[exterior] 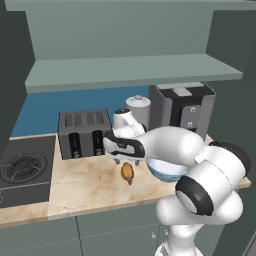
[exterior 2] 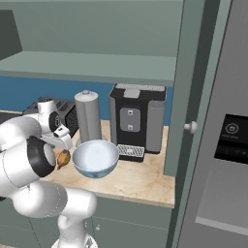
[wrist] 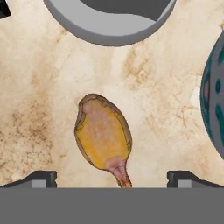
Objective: Retrieve the bowl from the cabinet, then place the raw meat into the bowl to avoid contamination.
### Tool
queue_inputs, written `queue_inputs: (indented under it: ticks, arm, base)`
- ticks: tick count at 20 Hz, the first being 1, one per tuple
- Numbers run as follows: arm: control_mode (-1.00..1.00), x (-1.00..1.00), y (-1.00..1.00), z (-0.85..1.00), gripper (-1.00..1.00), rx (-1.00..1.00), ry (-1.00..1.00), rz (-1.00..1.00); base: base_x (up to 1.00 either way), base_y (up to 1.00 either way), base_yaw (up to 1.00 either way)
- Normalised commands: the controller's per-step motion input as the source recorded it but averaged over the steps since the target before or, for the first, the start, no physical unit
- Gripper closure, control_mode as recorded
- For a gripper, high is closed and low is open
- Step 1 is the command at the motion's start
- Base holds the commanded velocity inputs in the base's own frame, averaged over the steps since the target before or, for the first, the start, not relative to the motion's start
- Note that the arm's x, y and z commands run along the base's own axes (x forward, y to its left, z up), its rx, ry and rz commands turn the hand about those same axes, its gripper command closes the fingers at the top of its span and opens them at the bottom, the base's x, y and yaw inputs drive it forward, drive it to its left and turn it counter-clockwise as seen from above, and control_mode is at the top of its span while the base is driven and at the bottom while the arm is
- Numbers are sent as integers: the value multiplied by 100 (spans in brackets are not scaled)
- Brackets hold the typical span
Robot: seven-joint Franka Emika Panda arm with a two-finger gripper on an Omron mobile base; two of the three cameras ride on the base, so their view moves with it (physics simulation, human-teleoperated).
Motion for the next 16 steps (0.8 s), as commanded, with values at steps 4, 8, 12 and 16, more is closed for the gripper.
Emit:
queue_inputs:
  ticks: [4,8,12,16]
  arm:
    - [-100,-9,0,-3,-100,0,0,-8]
    - [-100,-8,0,-14,-100,0,0,-10]
    - [-100,-2,0,-20,-100,0,0,-9]
    - [-100,0,-3,-18,-100,0,0,-4]
  base:
    - [0,0,0]
    - [0,0,0]
    - [0,0,0]
    - [0,0,0]
